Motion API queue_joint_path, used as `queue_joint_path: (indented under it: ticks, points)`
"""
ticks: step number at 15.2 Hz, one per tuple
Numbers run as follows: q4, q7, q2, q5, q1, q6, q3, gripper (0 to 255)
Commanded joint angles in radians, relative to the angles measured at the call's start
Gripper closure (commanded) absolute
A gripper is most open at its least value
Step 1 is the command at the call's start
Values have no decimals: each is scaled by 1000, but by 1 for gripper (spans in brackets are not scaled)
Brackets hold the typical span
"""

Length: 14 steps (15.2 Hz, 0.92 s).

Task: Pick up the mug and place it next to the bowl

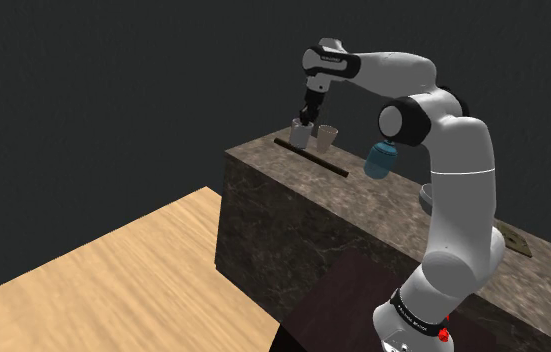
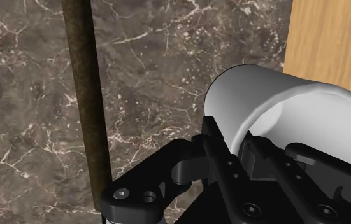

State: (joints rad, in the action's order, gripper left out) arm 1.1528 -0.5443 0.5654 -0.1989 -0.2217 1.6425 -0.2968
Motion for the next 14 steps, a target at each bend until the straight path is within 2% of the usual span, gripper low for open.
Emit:
queue_joint_path:
  ticks: [1,7,10,14]
  points:
    - [-26,2,-1,0,-3,-27,0,255]
    - [-144,9,23,-4,-19,-120,1,255]
    - [79,-33,-118,24,-8,-40,-21,255]
    - [292,-83,-263,61,-10,29,-47,255]
